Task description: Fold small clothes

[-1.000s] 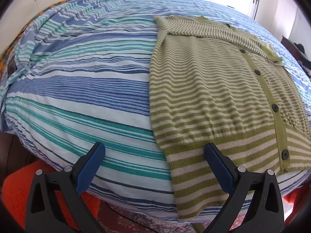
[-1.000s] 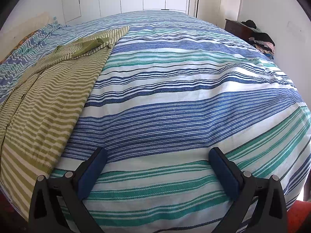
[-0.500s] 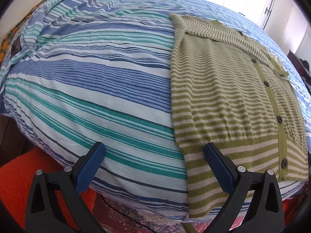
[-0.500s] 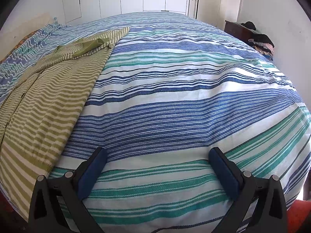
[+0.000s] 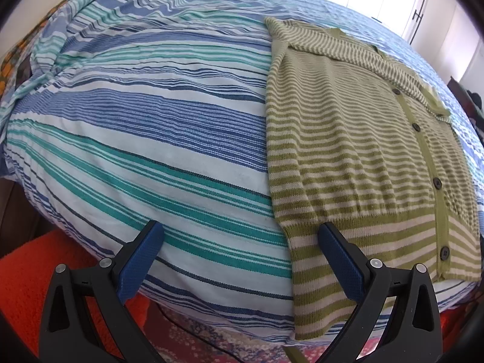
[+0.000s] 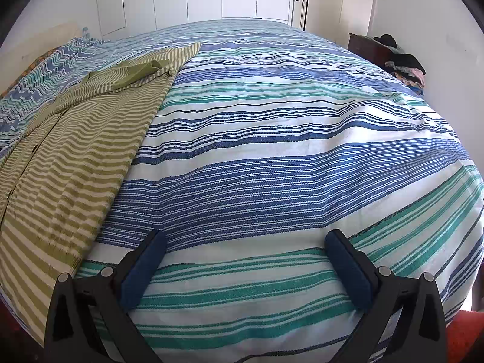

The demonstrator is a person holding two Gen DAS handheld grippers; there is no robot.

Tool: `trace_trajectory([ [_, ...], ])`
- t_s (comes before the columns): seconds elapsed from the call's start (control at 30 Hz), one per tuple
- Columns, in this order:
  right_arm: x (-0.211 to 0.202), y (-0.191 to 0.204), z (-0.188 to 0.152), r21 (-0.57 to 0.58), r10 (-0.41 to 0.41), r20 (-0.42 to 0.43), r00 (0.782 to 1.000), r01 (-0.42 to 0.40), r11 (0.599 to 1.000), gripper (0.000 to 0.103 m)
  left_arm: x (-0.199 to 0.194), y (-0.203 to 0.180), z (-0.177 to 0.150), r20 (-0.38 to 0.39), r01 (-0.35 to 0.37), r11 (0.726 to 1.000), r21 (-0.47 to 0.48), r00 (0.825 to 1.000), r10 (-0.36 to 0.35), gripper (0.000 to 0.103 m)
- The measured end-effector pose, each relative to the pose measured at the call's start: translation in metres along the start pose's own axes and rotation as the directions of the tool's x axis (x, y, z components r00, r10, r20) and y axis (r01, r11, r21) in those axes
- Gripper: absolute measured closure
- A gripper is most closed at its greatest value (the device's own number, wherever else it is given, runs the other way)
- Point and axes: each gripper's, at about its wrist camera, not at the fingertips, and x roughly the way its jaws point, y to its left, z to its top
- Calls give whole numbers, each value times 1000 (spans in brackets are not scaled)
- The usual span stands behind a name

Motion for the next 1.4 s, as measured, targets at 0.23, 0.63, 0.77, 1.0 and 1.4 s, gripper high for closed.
trace_trajectory([
  [0.23,-2,-1,5,-3,11,-32,999,-11,1000,0,-9,11,5,10,75,995,-60,997,-74,1],
  [0.63,-31,-57,15,547,818,44,574,-699,461,0,-14,15,2,-50,428,894,-135,898,-437,3],
  [0.77,-14,-34,5,601,906,-10,422,-722,343,6,-12,-10,-6,-120,462,885,-54,877,-465,3],
  [1.0,-9,31,5,422,820,-297,490,-703,572,12,-3,-28,-16,-185,426,904,22,890,-416,3],
  [1.4,-17,70,4,234,739,-382,555,-715,658,94,5,-6,-22,-257,507,842,-182,802,-539,98],
])
